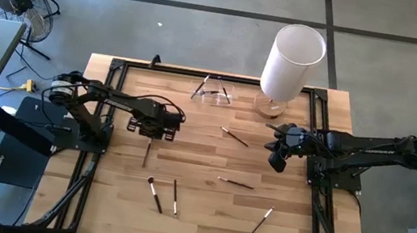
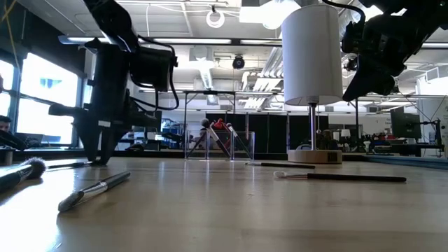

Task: Put items in baskets/containers
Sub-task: Put the black eye groomer brush into the transparent organizer

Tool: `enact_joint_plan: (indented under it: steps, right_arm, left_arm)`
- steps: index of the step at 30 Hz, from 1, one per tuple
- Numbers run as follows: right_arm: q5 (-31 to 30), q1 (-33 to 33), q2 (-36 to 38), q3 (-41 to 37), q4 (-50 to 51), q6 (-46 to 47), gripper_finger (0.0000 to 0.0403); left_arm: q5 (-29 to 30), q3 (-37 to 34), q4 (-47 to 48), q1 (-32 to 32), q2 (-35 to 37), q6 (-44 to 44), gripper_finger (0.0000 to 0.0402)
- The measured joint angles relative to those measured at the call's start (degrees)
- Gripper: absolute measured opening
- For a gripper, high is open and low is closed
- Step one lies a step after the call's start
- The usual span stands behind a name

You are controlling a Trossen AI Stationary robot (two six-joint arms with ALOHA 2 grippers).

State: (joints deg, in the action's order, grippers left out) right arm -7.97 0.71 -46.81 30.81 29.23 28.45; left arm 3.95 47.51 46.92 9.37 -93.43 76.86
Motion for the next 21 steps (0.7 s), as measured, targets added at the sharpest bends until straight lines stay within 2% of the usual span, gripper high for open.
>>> enact_joint_plan:
  steps: [3,5,11,16,21]
  right_arm:
    - [0.0,0.0,0.0,0.0,0.0,0.0,0.0000]
    - [0.0,0.0,0.0,0.0,0.0,0.0,0.0000]
    - [0.0,0.0,0.0,0.0,0.0,-0.4,0.0000]
    - [0.0,0.0,0.0,0.0,0.0,-0.4,0.0000]
    - [0.1,0.0,0.0,0.0,0.0,-0.4,0.0000]
  left_arm:
    - [0.2,0.0,-0.3,0.0,0.0,0.0,0.0033]
    - [0.3,0.0,-0.2,0.0,-0.1,0.0,0.0013]
    - [-0.9,0.2,0.0,0.0,0.1,0.0,0.0016]
    - [-0.8,3.8,1.2,0.0,0.2,-2.0,0.0008]
    - [4.4,8.6,-2.7,-0.4,1.6,-7.5,0.0000]
